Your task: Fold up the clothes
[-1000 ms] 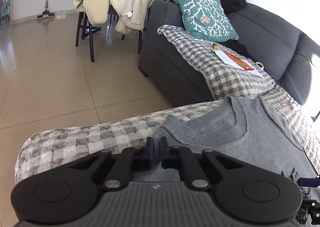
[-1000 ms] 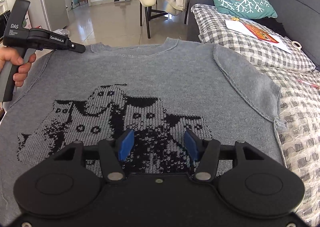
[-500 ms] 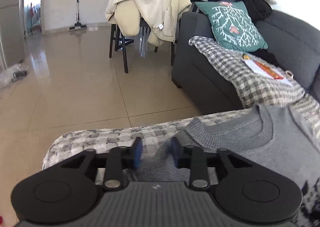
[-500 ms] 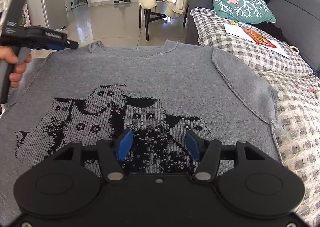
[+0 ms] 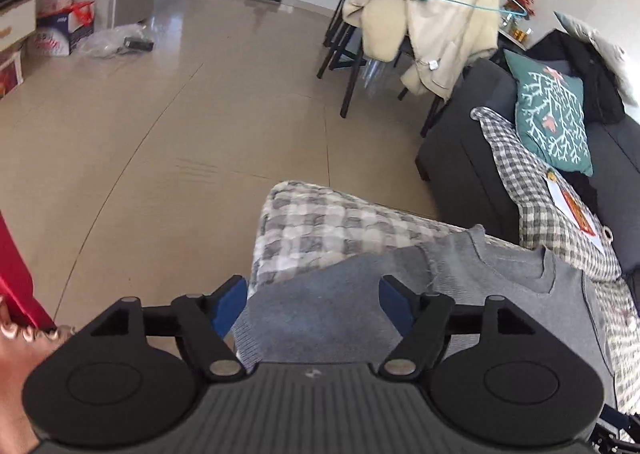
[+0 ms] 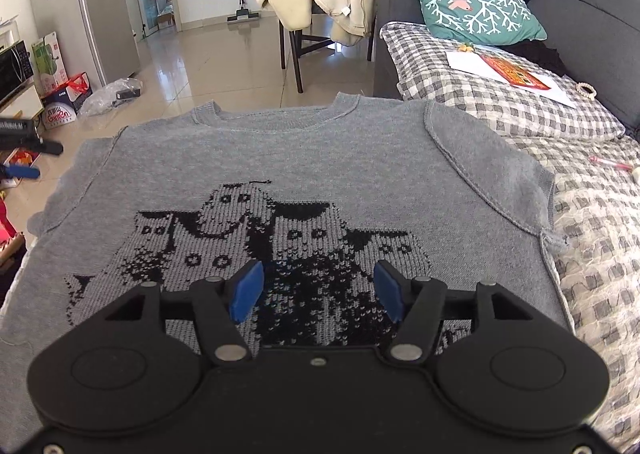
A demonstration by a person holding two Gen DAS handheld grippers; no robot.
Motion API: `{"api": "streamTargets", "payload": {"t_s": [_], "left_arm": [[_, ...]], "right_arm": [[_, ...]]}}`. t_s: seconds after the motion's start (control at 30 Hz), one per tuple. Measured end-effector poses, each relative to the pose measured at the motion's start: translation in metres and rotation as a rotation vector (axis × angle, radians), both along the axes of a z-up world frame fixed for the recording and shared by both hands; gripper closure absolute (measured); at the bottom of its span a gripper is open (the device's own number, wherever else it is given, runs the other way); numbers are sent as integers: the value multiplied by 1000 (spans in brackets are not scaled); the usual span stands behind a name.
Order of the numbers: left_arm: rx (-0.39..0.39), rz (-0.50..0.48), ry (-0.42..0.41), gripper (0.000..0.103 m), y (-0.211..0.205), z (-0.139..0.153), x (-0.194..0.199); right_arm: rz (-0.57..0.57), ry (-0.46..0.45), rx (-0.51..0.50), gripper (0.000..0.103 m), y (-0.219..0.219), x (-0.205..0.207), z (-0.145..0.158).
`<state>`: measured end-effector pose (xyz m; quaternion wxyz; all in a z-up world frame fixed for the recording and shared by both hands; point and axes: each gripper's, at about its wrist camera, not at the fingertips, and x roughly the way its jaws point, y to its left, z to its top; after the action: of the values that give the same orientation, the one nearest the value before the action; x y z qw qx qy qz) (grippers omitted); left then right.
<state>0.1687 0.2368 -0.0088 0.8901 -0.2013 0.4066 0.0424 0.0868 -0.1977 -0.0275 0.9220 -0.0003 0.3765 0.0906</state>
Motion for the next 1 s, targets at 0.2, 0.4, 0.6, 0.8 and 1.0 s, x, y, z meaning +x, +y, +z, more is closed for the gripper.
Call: {"api": "streamTargets", "payload": {"t_s": [0.2,0.4,0.6,0.8,1.0], "left_arm": [[-326,130,37,37,52,-54,-8],[-489,161,-98,93,64,-62,-25],[-209,196,-142,95,36,-26,-46],[-27,163,-50,93,10,-48,-35],[191,192,0,54,-6,-38,-31]], "right_arm": [[-9,5,-10,40,2,-6,-3],[-8,18,-27,40,3,-4,-8],[-10,12,-34,40,4,-5,-8],[-4,7,-46,40,6,-6,-10],[-42,-23,-36,40,-10,-9,-5]]}}
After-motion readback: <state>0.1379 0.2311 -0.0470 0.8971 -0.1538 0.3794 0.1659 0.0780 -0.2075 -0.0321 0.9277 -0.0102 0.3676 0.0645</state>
